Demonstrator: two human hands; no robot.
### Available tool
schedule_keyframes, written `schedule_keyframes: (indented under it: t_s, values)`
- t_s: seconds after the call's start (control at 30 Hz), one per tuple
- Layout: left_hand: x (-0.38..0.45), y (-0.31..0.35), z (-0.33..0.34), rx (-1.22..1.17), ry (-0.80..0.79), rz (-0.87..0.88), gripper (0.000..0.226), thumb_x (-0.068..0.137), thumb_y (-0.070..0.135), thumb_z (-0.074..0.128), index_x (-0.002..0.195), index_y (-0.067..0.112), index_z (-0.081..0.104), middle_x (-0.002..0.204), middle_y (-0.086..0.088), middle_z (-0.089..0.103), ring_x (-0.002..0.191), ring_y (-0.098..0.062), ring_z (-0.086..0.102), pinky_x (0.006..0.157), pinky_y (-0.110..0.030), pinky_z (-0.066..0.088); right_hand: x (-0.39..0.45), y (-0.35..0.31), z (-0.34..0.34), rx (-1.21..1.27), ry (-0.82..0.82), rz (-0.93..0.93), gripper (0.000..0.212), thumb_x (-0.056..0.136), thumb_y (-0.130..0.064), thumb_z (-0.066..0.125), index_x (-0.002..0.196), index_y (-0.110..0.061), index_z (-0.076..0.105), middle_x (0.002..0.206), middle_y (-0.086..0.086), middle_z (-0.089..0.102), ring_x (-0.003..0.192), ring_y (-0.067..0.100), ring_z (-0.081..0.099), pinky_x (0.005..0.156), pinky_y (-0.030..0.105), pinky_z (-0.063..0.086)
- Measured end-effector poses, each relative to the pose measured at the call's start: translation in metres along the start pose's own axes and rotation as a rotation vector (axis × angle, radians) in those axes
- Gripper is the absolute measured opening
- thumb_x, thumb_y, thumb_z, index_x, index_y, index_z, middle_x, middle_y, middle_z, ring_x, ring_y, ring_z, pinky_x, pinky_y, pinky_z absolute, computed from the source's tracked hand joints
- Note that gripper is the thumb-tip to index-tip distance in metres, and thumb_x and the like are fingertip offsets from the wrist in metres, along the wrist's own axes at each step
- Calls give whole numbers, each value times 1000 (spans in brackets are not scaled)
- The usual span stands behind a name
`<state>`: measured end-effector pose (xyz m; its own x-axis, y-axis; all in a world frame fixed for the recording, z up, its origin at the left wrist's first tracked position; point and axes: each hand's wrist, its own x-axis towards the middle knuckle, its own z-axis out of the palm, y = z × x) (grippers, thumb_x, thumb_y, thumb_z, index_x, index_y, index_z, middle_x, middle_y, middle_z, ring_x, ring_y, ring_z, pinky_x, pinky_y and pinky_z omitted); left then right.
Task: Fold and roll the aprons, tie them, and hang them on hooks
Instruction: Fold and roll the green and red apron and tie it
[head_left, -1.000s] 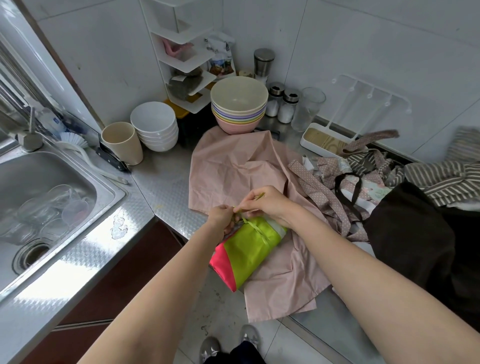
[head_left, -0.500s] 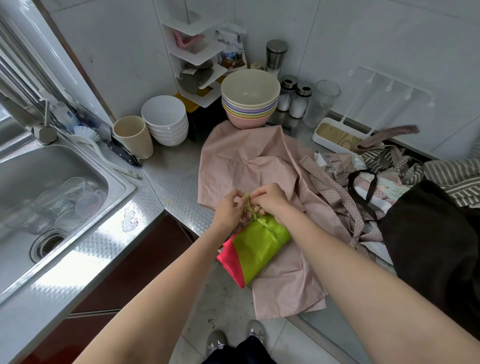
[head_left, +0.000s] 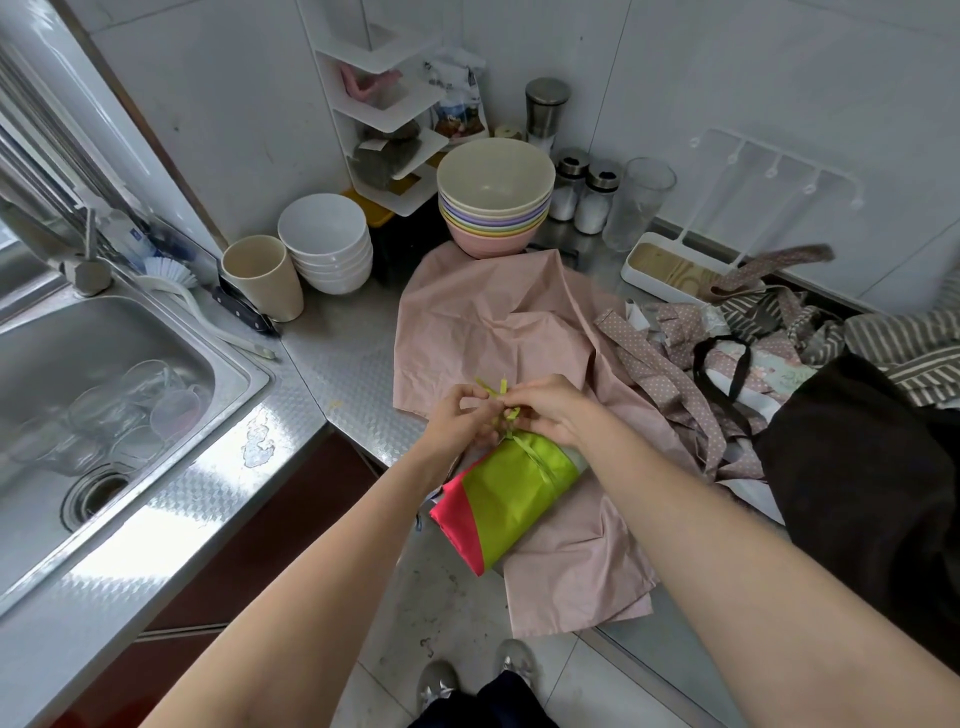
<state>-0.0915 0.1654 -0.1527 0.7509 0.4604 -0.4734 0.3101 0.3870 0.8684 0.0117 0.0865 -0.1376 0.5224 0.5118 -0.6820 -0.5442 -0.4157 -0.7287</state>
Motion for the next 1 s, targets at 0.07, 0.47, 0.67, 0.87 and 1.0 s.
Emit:
schedule_keyframes:
  t_s: [0.07,0.47,0.67,0.87,1.0]
  values:
    - [0,-2,-1,-67,-33,-75,9,92,8,57,93,10,49,64,-3,59,42,-3,52,44,-14,45,-2,-1,-2,46,-51,-5,15,87,8,56,74,1,60,56,6,56,54,12,48,54,20,46]
    - [7,2,-3,134,-97,-241,29,87,15,63,58,12,65,59,-4,53,48,-6,44,56,-17,38,-9,-20,-19,-414,-164,-79,20,84,9,57,68,-1,59,66,10,58,49,7,61,51,14,52]
    - [10,4,9,209,-14,-232,31,89,19,56,60,11,50,41,3,44,35,-5,41,50,-18,35,-8,-35,-3,-1186,-37,-347,12,78,1,64,87,-2,73,76,4,70,69,11,64,62,13,47]
    - [11,5,12,-25,12,-359,32,91,25,51,62,14,45,40,6,51,33,-2,45,56,-17,43,-11,-28,10,-1546,-2,-605,16,82,4,51,86,-7,63,102,17,61,95,31,60,70,29,41]
    - [12,8,11,-120,-27,-431,34,96,33,43,66,17,45,40,9,52,33,0,45,52,-14,38,-10,-18,7,-1553,-12,-771,9,84,-1,49,89,-2,57,98,15,52,94,32,56,69,34,38]
